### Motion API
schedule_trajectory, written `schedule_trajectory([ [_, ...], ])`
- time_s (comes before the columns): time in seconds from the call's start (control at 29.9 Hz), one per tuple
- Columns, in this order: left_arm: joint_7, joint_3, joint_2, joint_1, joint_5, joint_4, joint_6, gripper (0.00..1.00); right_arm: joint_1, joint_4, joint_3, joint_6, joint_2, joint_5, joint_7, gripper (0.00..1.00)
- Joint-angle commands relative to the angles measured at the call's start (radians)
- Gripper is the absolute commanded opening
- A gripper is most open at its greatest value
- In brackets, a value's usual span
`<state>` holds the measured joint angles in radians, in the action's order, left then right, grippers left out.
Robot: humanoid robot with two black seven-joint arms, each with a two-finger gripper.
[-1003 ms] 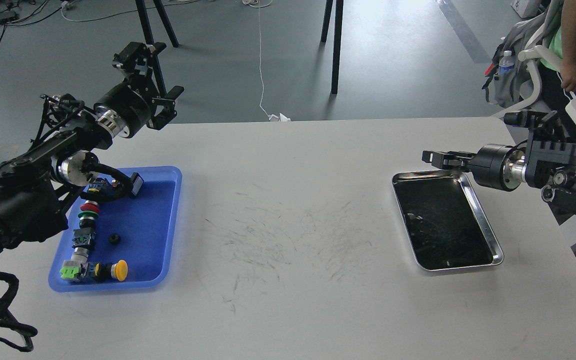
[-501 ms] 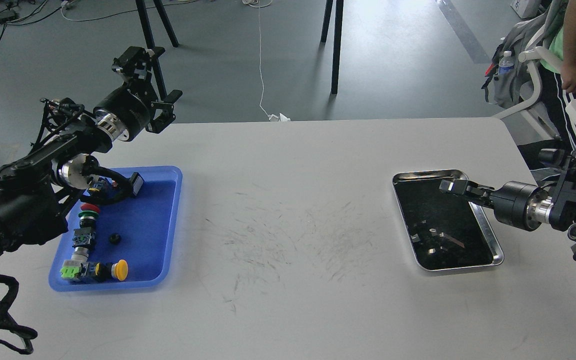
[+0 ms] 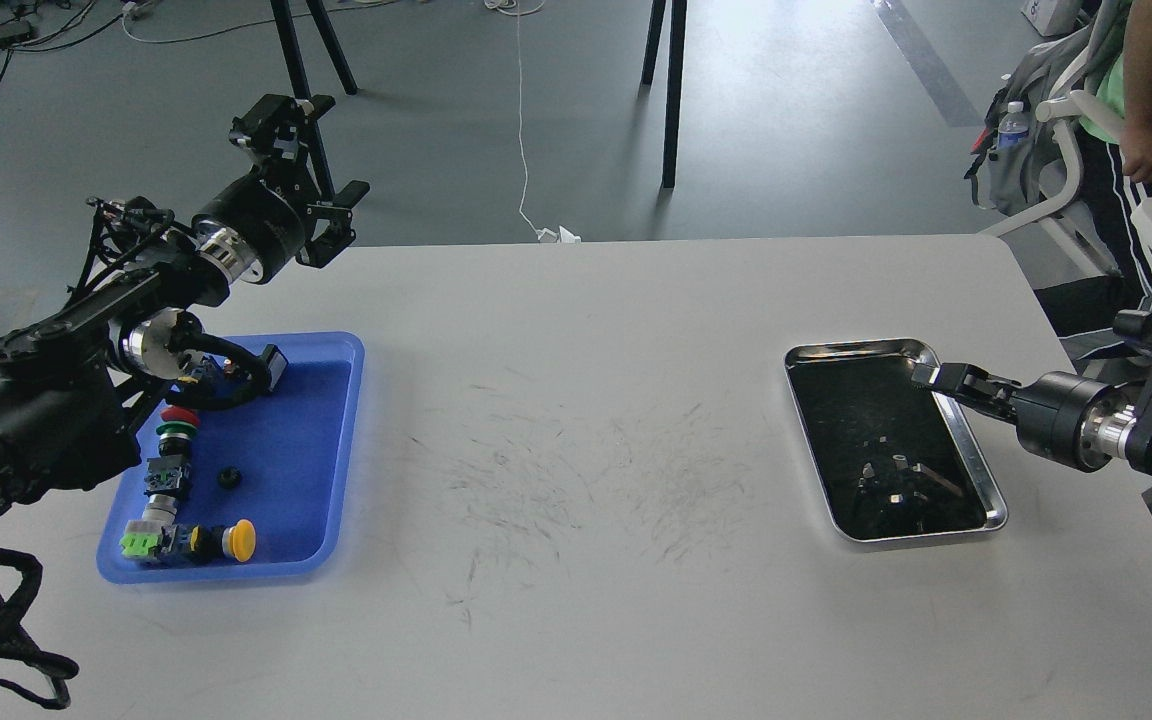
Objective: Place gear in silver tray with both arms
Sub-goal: 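Carry the gear over the silver tray with the right gripper, then open the right gripper to drop the gear into the silver tray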
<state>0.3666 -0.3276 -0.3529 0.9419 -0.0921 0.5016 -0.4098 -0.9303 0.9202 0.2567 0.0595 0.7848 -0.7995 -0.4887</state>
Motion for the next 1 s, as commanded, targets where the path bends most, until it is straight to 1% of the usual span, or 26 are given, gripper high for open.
schedule_trajectory([
  [0.0,0.000,-0.001,0.000,0.000,0.000,0.000,0.005,0.99,0.002,-0.007,0.001,-0.001,-0.005,-0.001,0.000,0.09],
  [0.13,0.000,-0.001,0.000,0.001,0.000,0.000,0.005,0.99,0.001,-0.009,0.001,0.000,-0.022,-0.001,0.000,0.09],
  [0.33,0.000,-0.001,-0.001,0.001,0.000,0.000,0.005,0.99,-0.001,-0.021,0.001,-0.001,-0.047,-0.001,0.000,0.13],
  [0.43,0.002,-0.001,-0.001,0.000,0.000,0.000,0.005,0.99,-0.001,-0.021,0.001,-0.001,-0.050,-0.001,0.000,0.21],
  [0.5,0.002,-0.001,-0.001,0.000,0.000,0.000,0.005,0.99,0.001,-0.024,0.001,-0.001,-0.050,-0.001,0.000,0.23],
  [0.6,0.002,-0.001,-0.001,0.000,0.000,0.000,0.005,0.99,0.001,-0.023,0.001,-0.001,-0.050,-0.001,0.000,0.36],
  [0.74,0.002,-0.002,-0.001,0.000,0.000,0.000,0.005,0.99,0.001,-0.023,0.001,-0.001,-0.052,-0.001,0.000,0.41],
  [0.8,0.002,-0.002,-0.001,0.000,0.000,0.000,0.005,0.99,0.001,-0.023,0.000,-0.001,-0.052,-0.001,0.000,0.47],
  [0.9,0.002,-0.002,-0.003,0.000,0.000,0.000,0.005,0.99,-0.002,-0.021,0.000,-0.001,-0.056,0.000,0.000,0.48],
  [0.97,0.002,-0.002,-0.003,-0.002,0.000,0.000,0.005,0.99,-0.002,-0.021,-0.002,-0.004,-0.056,0.000,0.000,0.52],
])
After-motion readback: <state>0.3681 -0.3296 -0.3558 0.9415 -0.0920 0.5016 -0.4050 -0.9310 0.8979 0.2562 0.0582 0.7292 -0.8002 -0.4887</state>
